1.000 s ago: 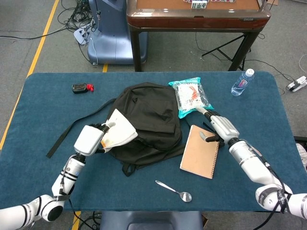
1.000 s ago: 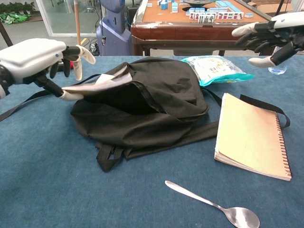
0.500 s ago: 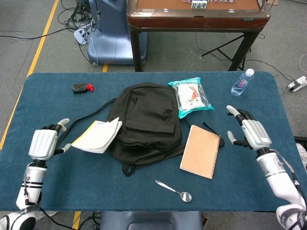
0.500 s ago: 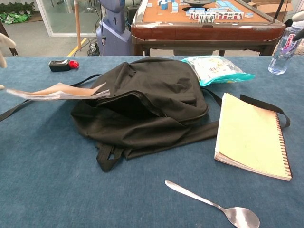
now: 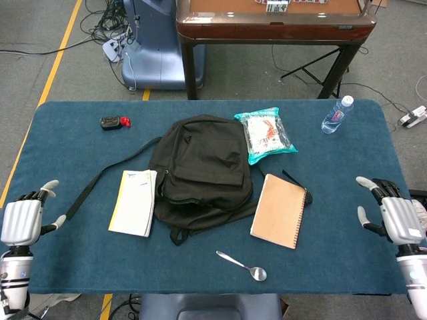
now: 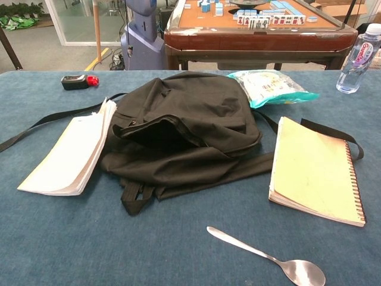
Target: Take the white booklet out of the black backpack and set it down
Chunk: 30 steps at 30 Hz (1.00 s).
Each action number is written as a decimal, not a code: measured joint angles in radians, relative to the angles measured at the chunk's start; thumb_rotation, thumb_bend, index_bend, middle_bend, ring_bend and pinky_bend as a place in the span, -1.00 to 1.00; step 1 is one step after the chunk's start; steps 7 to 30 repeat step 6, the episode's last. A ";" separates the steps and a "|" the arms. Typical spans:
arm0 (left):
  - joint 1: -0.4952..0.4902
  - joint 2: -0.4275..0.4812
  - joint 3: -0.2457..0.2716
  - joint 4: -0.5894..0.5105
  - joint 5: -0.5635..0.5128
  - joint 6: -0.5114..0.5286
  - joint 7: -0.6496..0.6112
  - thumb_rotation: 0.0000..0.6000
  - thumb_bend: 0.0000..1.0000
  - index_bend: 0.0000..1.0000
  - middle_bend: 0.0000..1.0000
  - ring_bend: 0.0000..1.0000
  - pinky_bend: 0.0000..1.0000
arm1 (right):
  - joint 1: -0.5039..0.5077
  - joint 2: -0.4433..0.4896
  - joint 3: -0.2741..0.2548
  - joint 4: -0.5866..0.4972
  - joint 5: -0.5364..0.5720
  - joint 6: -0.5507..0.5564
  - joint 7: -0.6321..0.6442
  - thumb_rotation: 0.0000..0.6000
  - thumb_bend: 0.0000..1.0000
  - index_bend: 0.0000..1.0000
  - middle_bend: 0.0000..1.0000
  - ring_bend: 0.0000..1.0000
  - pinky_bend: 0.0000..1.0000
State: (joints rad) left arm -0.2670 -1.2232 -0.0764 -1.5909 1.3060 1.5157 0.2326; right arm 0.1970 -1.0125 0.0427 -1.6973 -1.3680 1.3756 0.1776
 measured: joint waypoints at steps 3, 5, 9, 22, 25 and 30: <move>0.020 0.005 0.006 -0.009 0.016 0.021 0.010 1.00 -0.66 -0.45 -0.17 -0.15 -0.10 | -0.035 -0.009 -0.009 0.019 -0.021 0.047 -0.006 1.00 -0.09 -0.61 -0.48 -0.73 -0.82; 0.032 0.009 0.011 -0.018 0.023 0.029 0.019 1.00 -0.66 -0.44 -0.17 -0.15 -0.11 | -0.054 -0.013 -0.013 0.027 -0.031 0.072 -0.006 1.00 -0.09 -0.61 -0.48 -0.73 -0.82; 0.038 0.012 0.013 -0.025 0.027 0.034 0.023 1.00 -0.66 -0.44 -0.17 -0.15 -0.11 | -0.067 -0.016 -0.014 0.031 -0.035 0.086 -0.005 1.00 -0.09 -0.60 -0.48 -0.73 -0.82; 0.038 0.012 0.013 -0.025 0.027 0.034 0.023 1.00 -0.66 -0.44 -0.17 -0.15 -0.11 | -0.067 -0.016 -0.014 0.031 -0.035 0.086 -0.005 1.00 -0.09 -0.60 -0.48 -0.73 -0.82; 0.038 0.012 0.013 -0.025 0.027 0.034 0.023 1.00 -0.66 -0.44 -0.17 -0.15 -0.11 | -0.067 -0.016 -0.014 0.031 -0.035 0.086 -0.005 1.00 -0.09 -0.60 -0.48 -0.73 -0.82; 0.038 0.012 0.013 -0.025 0.027 0.034 0.023 1.00 -0.66 -0.44 -0.17 -0.15 -0.11 | -0.067 -0.016 -0.014 0.031 -0.035 0.086 -0.005 1.00 -0.09 -0.60 -0.48 -0.73 -0.82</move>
